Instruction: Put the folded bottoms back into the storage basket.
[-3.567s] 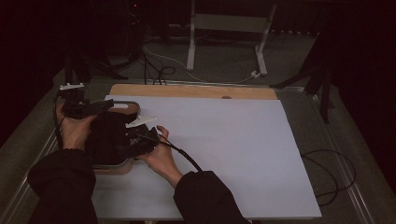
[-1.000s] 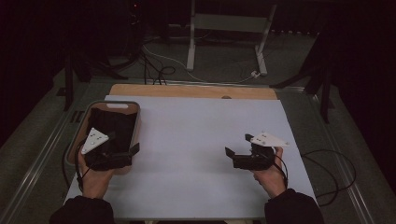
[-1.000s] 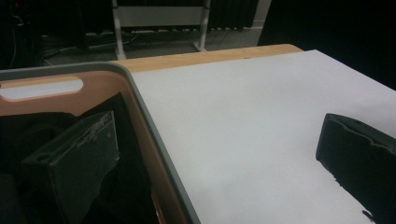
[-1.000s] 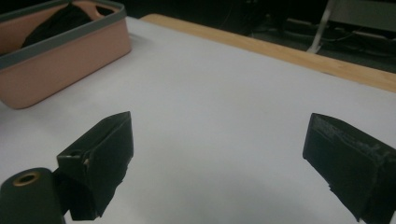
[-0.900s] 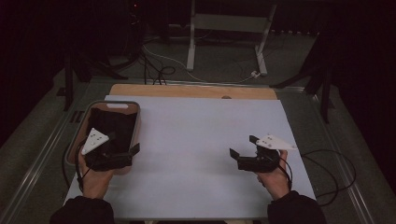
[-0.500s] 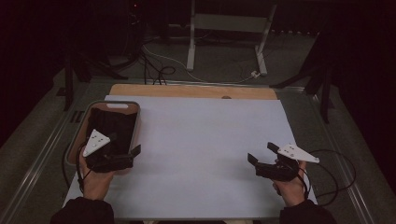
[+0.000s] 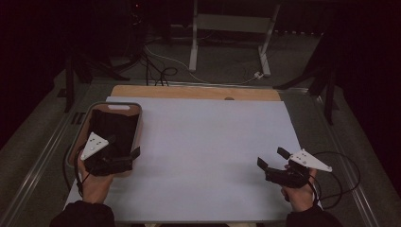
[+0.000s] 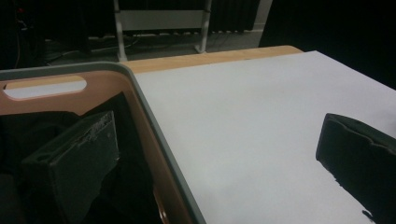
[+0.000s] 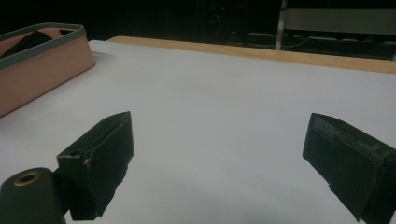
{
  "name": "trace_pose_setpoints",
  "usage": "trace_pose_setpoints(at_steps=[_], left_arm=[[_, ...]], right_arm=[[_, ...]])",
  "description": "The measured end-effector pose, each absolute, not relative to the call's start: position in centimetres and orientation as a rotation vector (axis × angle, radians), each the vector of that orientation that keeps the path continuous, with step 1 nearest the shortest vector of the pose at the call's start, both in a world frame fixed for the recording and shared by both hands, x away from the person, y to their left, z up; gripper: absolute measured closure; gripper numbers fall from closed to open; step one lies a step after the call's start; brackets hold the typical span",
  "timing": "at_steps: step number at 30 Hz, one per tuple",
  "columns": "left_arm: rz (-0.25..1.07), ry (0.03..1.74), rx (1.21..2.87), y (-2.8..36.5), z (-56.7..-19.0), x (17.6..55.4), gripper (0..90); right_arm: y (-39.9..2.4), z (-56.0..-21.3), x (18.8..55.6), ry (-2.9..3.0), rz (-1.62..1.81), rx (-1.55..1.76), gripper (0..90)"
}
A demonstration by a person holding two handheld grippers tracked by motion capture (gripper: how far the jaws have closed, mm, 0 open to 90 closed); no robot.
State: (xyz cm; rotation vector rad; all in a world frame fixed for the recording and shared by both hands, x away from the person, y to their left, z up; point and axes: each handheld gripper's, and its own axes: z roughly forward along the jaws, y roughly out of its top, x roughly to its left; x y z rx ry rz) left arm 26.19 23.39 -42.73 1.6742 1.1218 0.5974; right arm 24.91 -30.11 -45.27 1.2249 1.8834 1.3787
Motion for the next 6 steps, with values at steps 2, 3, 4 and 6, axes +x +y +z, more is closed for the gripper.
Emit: trace_pose_setpoints(at_steps=[2, 3, 4, 6], left_arm=[[0.600, 1.120, 1.670, 23.42, -42.67, 26.14, 0.0], [0.602, 1.119, 1.669, 23.41, -42.64, 26.12, 0.0], [0.603, 1.120, 1.669, 23.41, -42.62, 26.10, 0.0], [0.606, 1.120, 1.669, 23.40, -42.60, 26.10, 0.0]], right_arm=[[-30.11, -45.26, 24.73, 1.875, 1.369, 1.219, 8.8], [-30.09, -45.26, 24.68, 1.873, 1.364, 1.218, 8.8], [-30.10, -45.27, 24.66, 1.871, 1.361, 1.216, 8.8], [-30.13, -45.26, 24.65, 1.871, 1.364, 1.218, 8.8]])
